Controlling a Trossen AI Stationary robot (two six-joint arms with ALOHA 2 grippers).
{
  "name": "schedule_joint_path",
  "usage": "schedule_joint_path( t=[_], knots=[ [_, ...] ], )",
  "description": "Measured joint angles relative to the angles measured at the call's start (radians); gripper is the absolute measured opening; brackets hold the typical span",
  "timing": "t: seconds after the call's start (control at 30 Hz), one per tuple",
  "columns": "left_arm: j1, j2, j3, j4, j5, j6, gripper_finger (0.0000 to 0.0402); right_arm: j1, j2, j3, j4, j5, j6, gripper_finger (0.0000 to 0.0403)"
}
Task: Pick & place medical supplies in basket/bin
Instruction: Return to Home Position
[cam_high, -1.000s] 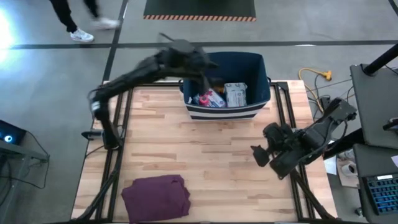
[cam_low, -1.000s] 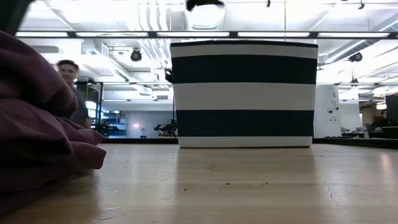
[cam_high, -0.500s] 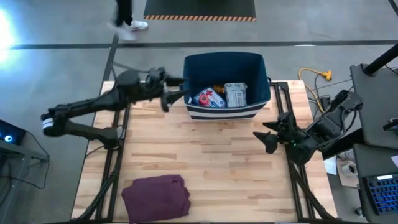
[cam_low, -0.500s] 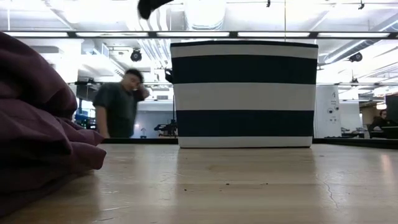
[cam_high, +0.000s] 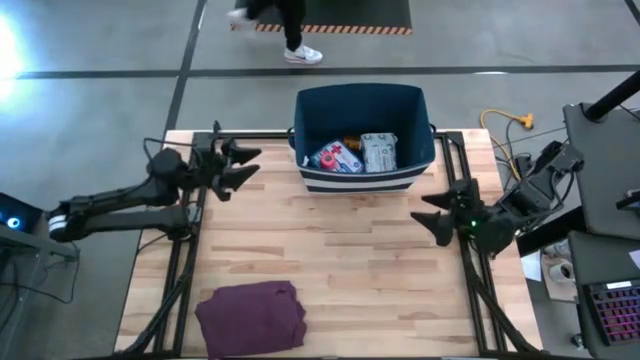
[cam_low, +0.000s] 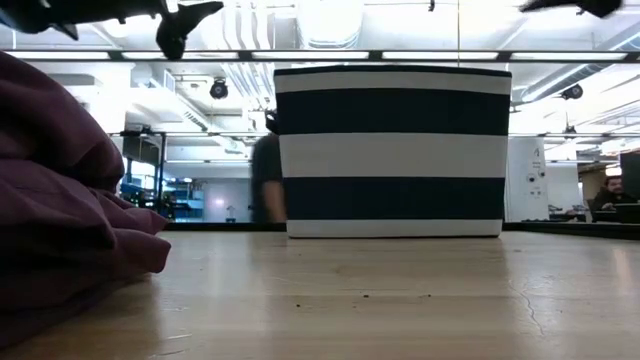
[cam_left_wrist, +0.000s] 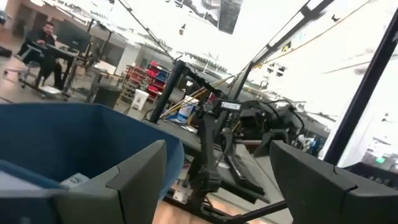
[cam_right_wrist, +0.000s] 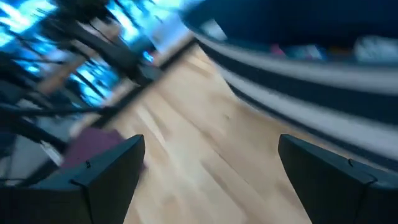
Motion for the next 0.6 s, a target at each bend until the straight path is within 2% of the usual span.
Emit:
schedule_joint_path(
  t=[0.1,0.23,0.4,0.5,0.6],
  knots=[
    [0.0,-0.027,-0.023,-0.001,0.0,-0.016,0.0269,-0.003,-0.06,-0.063,0.221,0.017,-0.219,0.0359],
    [0.0,-0.036,-0.039,-0.002,0.002,-0.017,0.0269,-0.002,-0.158,-0.19,0.455,0.016,-0.387,0.0359],
    [0.0,-0.031,-0.042,-0.006,0.088,-0.017,0.0269,-0.028,-0.25,-0.359,0.811,-0.004,-0.609,0.0359],
    [0.0,-0.024,-0.042,-0.006,0.106,-0.011,0.0269,-0.088,-0.275,-0.474,1.076,-0.153,-0.725,0.0359],
    [0.0,-0.005,-0.042,-0.006,0.128,-0.008,0.0269,-0.187,-0.274,-0.584,1.355,-0.364,-0.864,0.0359]
  ],
)
